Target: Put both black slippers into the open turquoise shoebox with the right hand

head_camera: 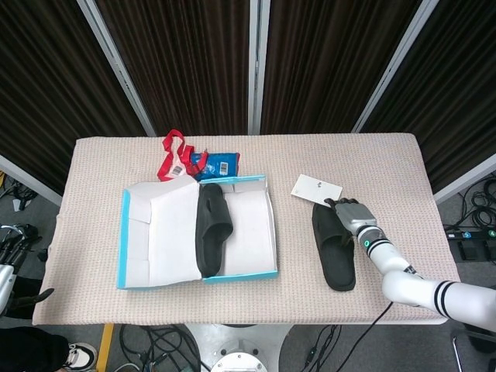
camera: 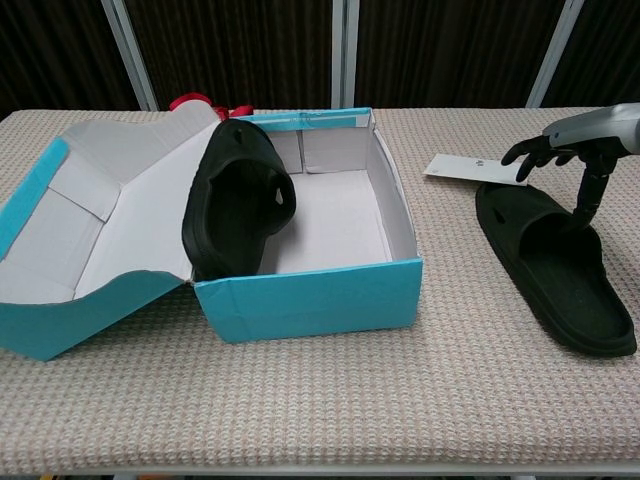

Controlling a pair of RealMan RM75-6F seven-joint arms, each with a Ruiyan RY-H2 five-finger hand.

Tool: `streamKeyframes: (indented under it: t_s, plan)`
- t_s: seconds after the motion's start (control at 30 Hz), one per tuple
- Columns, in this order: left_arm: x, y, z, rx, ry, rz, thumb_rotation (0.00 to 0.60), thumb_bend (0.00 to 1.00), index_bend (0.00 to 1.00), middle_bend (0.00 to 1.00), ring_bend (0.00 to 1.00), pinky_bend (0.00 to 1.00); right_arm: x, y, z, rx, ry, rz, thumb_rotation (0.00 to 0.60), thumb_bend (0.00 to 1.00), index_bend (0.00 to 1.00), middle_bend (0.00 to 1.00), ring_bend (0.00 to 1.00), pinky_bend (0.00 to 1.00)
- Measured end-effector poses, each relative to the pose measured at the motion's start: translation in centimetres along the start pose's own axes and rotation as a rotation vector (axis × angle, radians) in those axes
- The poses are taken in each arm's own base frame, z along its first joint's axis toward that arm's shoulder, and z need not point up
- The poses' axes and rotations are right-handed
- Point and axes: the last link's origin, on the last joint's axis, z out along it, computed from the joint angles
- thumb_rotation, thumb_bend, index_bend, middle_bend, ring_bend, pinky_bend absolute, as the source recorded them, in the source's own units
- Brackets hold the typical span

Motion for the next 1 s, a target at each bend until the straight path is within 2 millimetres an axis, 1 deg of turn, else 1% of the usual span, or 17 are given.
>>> streamKeyframes:
  t_s: [0.1,0.4,0.5,0.57,0.7,0.83,1.0]
  plan:
    - [-0.1,-0.07,0.05,0.003,-0.004,-0.001,0.6,0.05,0.12,0.12,0.03,0.07,-0.19,-0.29,0.24,-0.001,-0.006,-0.007,0.6,0.0,0.05,0.14,0.0,0.03]
    - [-0.58,-0.22,0.05,0.001,-0.02,-0.001,0.6,0.05,0.12,0.12,0.03,0.07,-0.6,-0.69,0.77,-0.02,0.003,-0.031,0.6,0.0,0.1,0.18,0.0,0.02]
    - [-0.58,-0.31,-0.02,0.002,-0.018,-0.003,0.6,0.05,0.12,0.12,0.03,0.07,-0.61,-0.8,0.85,-0.026,0.013,-0.035,0.6,0.02,0.17,0.22,0.0,0.02]
    - [-0.57,-0.37,-0.07,0.003,-0.019,-0.003,0.6,0.05,0.12,0.12,0.03,0.07,-0.57,-0.84,0.9,-0.03,0.026,-0.037,0.6,0.03,0.23,0.27,0.0,0.02]
    - [-0.62,-0.39,-0.09,0.003,-0.021,-0.003,0.6,0.05,0.12,0.12,0.03,0.07,-0.58,-0.85,0.98,-0.042,0.055,-0.045,0.6,0.03,0.34,0.34,0.03,0.03]
    - [-0.75,-0.37,-0.05,0.003,-0.027,0.0,0.6,0.05,0.12,0.12,0.03,0.07,-0.78,-0.8,0.98,-0.053,0.067,-0.064,0.6,0.06,0.39,0.38,0.05,0.03]
    - [-0.79,-0.38,-0.03,0.004,-0.029,0.0,0.6,0.05,0.12,0.12,0.03,0.07,-0.87,-0.74,0.69,-0.055,0.075,-0.059,0.6,0.08,0.47,0.44,0.1,0.03]
